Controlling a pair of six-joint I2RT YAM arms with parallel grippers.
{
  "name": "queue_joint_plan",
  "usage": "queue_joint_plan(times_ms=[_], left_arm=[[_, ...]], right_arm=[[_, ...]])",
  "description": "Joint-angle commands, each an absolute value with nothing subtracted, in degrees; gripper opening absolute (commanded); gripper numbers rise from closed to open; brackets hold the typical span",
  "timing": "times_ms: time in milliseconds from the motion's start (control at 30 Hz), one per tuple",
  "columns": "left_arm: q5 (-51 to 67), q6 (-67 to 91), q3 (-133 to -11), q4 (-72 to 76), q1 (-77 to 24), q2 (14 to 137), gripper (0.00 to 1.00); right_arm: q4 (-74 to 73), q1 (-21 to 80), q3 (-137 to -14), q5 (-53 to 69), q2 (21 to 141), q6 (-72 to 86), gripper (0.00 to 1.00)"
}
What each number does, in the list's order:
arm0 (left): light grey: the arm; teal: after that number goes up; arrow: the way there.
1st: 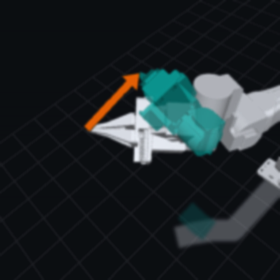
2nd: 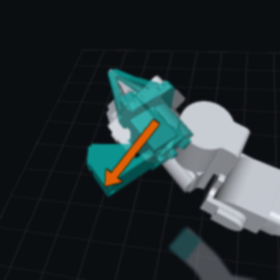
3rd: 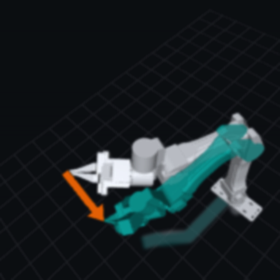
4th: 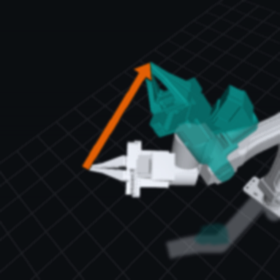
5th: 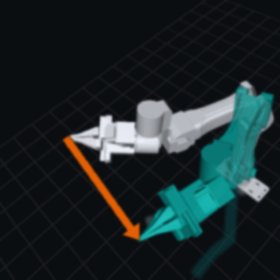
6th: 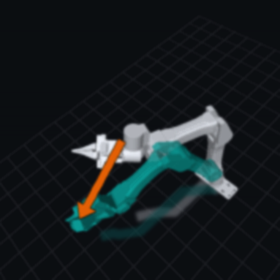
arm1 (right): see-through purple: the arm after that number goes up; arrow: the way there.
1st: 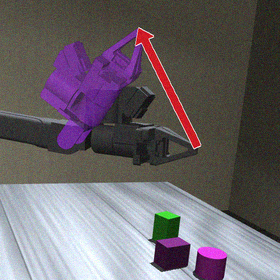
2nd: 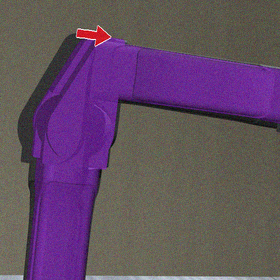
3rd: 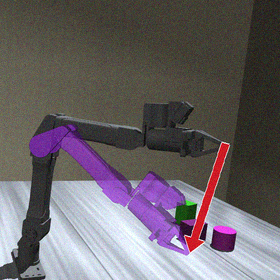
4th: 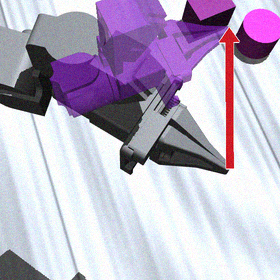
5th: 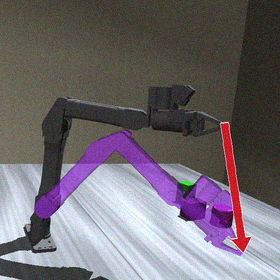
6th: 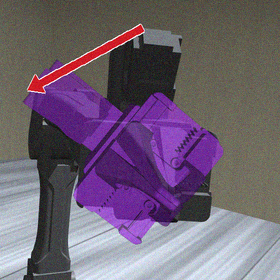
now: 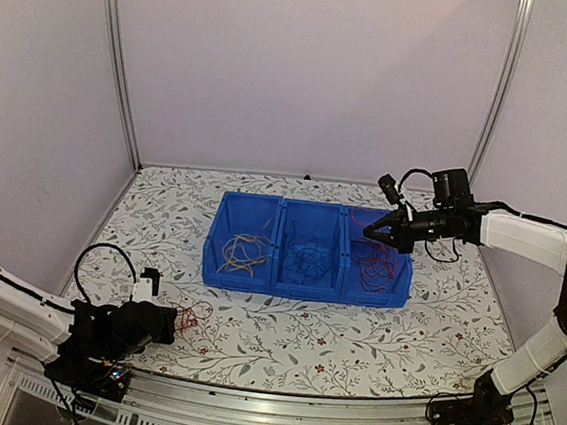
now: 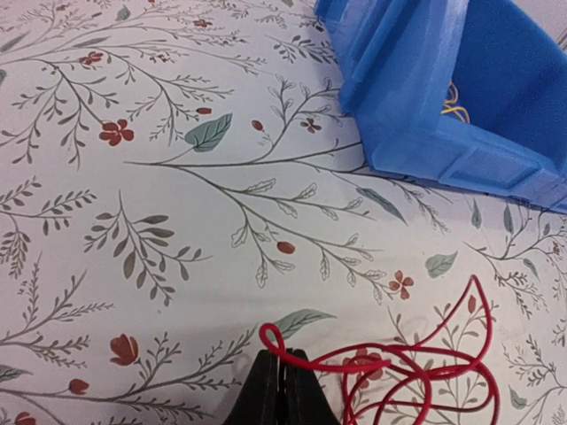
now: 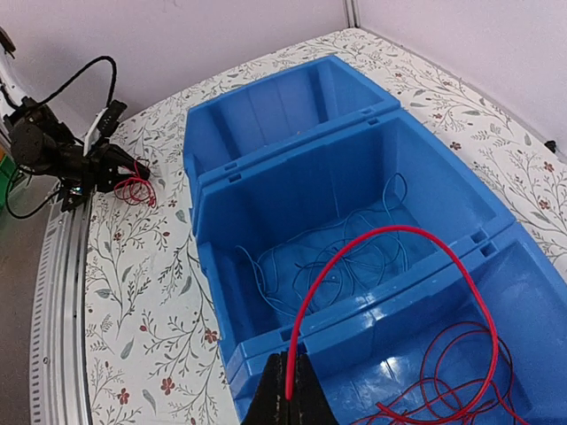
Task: Untangle the cables
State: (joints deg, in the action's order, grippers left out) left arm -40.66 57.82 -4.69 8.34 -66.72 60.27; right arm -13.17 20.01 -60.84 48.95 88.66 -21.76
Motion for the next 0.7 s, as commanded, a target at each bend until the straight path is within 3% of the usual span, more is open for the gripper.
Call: queue_joint_plan(times_ms=[0,200,333,467,667], left_arm=[[-40.56,58.86,-3.55,9.31,-66.01,59.58,0.00],[-40.87,58.72,-3.24,9.49,-66.03,58.80,0.00],[-40.62,58.49,-3.51,9.40,-66.06,58.91,0.00],[-40.35,58.83,-3.68,8.72,-66.03,58.98,0.00],[-40.40,58.66,-4.72,6.00,-66.06,57.67,0.00]], right_arm=[[-11.43,17.95,-57.24,43.72,87.06,-19.54,0.00],[-11.59,17.92,-56.89,35.90,89.15,-16.72,0.01],[-14.43,17.92,-60.42,33.08,93.01,-16.78,0.13],[-17.65,18.01,-63.67,31.30,95.03,-17.49,0.38],[-18.40,18.00,-63.03,28.53,88.43,-19.74,0.51]])
